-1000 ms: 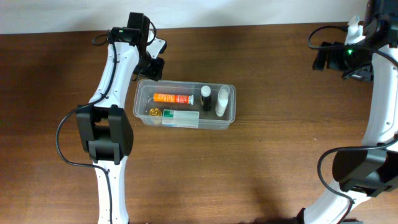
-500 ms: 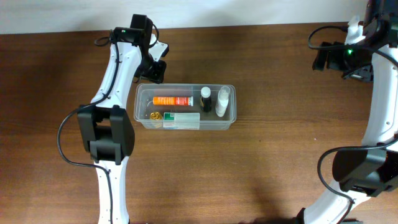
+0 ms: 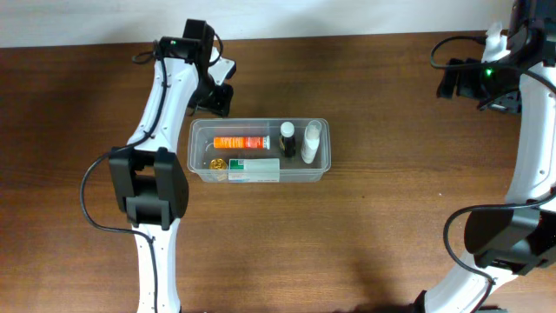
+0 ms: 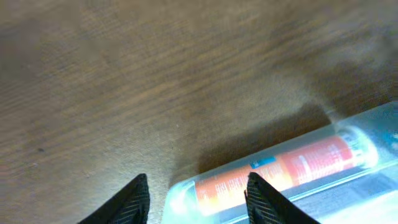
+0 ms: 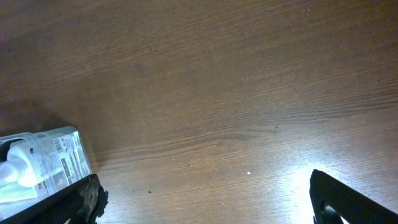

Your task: Pack container

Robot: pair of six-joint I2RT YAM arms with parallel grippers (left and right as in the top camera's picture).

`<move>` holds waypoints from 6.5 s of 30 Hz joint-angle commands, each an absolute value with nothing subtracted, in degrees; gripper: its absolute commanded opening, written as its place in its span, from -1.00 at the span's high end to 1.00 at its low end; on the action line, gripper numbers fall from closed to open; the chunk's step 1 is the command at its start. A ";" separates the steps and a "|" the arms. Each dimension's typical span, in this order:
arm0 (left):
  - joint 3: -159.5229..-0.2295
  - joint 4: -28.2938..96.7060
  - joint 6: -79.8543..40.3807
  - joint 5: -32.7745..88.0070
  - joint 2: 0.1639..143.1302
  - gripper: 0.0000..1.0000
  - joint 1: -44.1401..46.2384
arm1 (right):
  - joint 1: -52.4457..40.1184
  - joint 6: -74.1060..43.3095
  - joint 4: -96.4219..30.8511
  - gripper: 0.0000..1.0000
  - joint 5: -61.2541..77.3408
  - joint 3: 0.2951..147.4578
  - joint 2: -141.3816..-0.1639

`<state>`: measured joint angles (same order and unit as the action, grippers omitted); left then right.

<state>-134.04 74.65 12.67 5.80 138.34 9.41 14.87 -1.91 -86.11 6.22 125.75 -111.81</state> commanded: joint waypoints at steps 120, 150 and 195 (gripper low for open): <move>-1.87 6.61 -2.57 -11.86 1.08 -0.99 -0.60 | 15.07 -2.17 -86.11 -0.97 5.69 126.61 -111.39; -1.85 6.44 -0.14 -11.81 0.30 -0.99 -4.34 | 15.07 -2.17 -86.11 -0.97 5.69 126.61 -111.39; -1.85 6.44 -0.14 -11.81 0.30 -0.99 -4.34 | -5.98 -1.76 -13.10 -0.97 2.98 60.38 -47.53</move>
